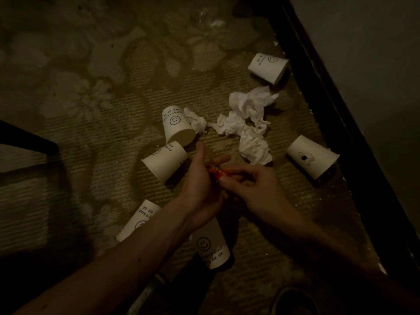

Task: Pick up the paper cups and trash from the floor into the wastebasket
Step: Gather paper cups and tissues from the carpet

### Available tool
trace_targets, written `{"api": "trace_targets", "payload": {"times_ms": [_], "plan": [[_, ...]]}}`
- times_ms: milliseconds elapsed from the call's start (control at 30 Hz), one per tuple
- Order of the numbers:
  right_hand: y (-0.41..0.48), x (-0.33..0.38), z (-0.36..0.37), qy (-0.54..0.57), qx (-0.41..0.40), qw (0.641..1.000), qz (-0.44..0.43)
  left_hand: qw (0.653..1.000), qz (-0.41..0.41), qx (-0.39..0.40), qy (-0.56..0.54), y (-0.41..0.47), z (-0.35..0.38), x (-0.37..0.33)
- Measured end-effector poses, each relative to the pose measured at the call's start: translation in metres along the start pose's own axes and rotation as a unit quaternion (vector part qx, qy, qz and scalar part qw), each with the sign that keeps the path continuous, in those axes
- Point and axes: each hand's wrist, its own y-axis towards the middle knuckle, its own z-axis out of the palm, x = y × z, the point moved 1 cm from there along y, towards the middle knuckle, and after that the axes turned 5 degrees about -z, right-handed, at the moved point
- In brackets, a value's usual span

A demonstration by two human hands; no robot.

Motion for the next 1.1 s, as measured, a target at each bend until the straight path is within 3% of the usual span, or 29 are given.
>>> {"api": "trace_targets", "payload": {"times_ms": [167, 300, 367, 433, 500, 633, 833, 1000, 1100], "plan": [[0.0, -0.001, 0.003, -0.136, 0.04, 0.987, -0.071, 0.999, 0.029, -0.026, 0.01, 0.001, 0.005, -0.004], [0.003, 0.007, -0.004, -0.116, 0.103, 0.985, -0.075, 0.997, 0.057, -0.054, 0.023, 0.002, 0.001, -0.008], [0.012, 0.011, -0.018, -0.146, 0.034, 0.983, -0.105, 0.995, 0.065, -0.067, 0.017, 0.003, -0.002, -0.011], [0.027, 0.013, -0.039, -0.281, -0.087, 0.943, -0.152, 0.994, 0.063, -0.086, 0.031, 0.003, -0.004, -0.015], [0.042, 0.01, -0.054, -0.377, -0.114, 0.905, -0.158, 0.989, 0.065, -0.108, 0.076, 0.003, -0.005, -0.018], [0.065, -0.01, -0.064, -0.453, -0.047, 0.879, -0.143, 0.963, 0.075, -0.161, 0.205, 0.005, -0.009, -0.02], [0.079, -0.025, -0.063, -0.514, 0.066, 0.847, -0.115, 0.959, 0.085, -0.145, 0.229, 0.01, -0.003, -0.021], [0.073, -0.015, -0.054, -0.441, 0.061, 0.889, -0.112, 0.937, 0.117, -0.178, 0.276, 0.021, -0.004, -0.02], [0.061, -0.011, -0.054, -0.277, 0.067, 0.958, -0.035, 0.942, 0.128, -0.182, 0.252, 0.027, -0.007, -0.018]]}}
